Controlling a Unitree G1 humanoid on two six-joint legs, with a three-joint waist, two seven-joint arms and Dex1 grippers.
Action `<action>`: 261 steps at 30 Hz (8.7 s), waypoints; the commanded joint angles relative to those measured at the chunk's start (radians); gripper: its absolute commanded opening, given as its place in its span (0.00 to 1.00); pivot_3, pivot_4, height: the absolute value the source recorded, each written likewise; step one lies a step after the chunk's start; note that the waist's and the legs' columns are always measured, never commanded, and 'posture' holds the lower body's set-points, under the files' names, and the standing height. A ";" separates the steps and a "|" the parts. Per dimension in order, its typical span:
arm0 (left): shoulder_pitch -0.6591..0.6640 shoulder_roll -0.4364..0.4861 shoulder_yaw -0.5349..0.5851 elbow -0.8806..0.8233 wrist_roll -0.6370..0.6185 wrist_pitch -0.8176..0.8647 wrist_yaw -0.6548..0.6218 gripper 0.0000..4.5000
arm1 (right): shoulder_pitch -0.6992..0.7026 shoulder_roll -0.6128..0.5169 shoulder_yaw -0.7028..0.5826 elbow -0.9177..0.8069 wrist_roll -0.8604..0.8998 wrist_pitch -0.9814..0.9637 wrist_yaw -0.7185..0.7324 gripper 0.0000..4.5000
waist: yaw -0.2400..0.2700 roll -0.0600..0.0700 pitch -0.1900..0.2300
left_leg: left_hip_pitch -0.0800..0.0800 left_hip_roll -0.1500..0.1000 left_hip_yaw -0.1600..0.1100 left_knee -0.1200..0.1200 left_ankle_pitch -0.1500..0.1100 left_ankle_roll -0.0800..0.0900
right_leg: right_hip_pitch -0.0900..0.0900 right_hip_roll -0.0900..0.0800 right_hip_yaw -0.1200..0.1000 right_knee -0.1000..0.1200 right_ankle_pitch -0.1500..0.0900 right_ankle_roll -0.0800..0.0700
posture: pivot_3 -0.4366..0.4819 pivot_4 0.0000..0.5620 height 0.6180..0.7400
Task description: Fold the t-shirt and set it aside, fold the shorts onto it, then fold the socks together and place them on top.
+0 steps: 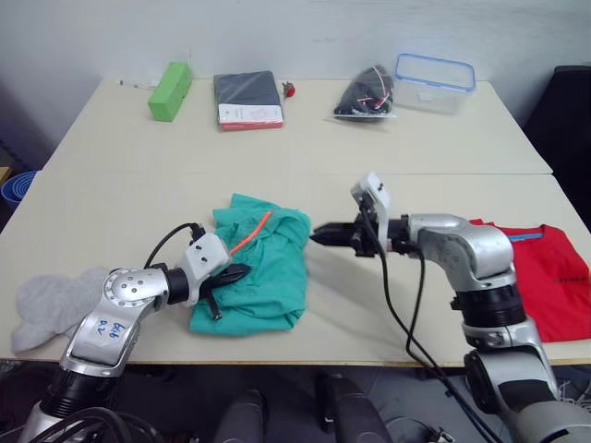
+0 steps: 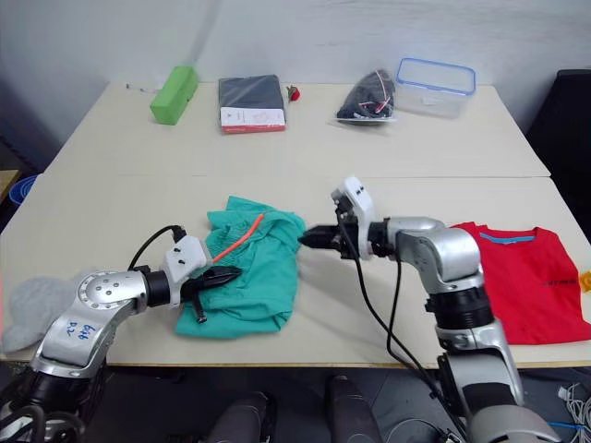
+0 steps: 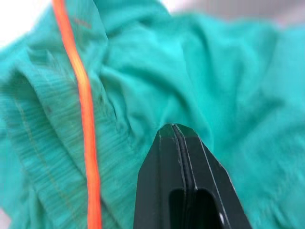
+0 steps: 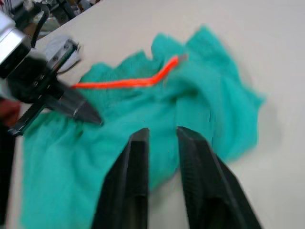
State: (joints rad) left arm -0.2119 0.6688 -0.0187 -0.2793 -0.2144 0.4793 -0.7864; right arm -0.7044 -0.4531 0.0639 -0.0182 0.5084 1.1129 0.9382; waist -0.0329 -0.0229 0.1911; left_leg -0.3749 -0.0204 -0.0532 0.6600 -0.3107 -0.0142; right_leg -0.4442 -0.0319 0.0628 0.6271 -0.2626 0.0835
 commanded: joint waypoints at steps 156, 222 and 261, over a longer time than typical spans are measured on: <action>0.780 0.077 0.782 -0.187 -0.044 0.176 0.124 1.00 | 0.018 -0.266 -0.118 -0.298 0.454 -0.237 0.256 0.99 | -0.019 0.000 0.008 | 0.019 0.015 0.026 0.003 -0.013 0.003 | 0.016 0.013 0.021 -0.008 -0.002 -0.002 | 0.48 0.27 1.00; -0.634 -0.043 -0.175 0.061 -0.165 0.645 0.049 0.86 | 0.381 -0.358 -0.040 -0.492 -0.045 -0.571 -0.089 1.00 | 0.014 0.002 0.005 | 0.004 0.015 0.037 0.002 0.002 0.002 | 0.012 0.002 -0.003 -0.010 0.005 0.012 | 0.48 0.27 1.00; -0.788 -0.094 -0.399 1.173 0.446 -0.884 -0.442 0.01 | 0.183 -0.197 0.270 0.010 -0.639 -1.191 -0.032 0.00 | 0.028 0.001 0.005 | 0.002 0.013 0.041 0.006 0.002 0.009 | 0.010 0.001 -0.004 -0.005 0.005 0.012 | 0.48 0.27 1.00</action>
State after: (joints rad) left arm -1.0507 0.5694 -0.3945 0.9402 0.2380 -0.4374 -1.1411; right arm -0.5275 -0.6266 0.3809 0.0067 -0.1592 -0.0392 0.8812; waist -0.0046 -0.0223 0.1963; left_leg -0.3723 -0.0066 -0.0119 0.6660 -0.3091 -0.0047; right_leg -0.4331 -0.0312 0.0587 0.6225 -0.2573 0.0955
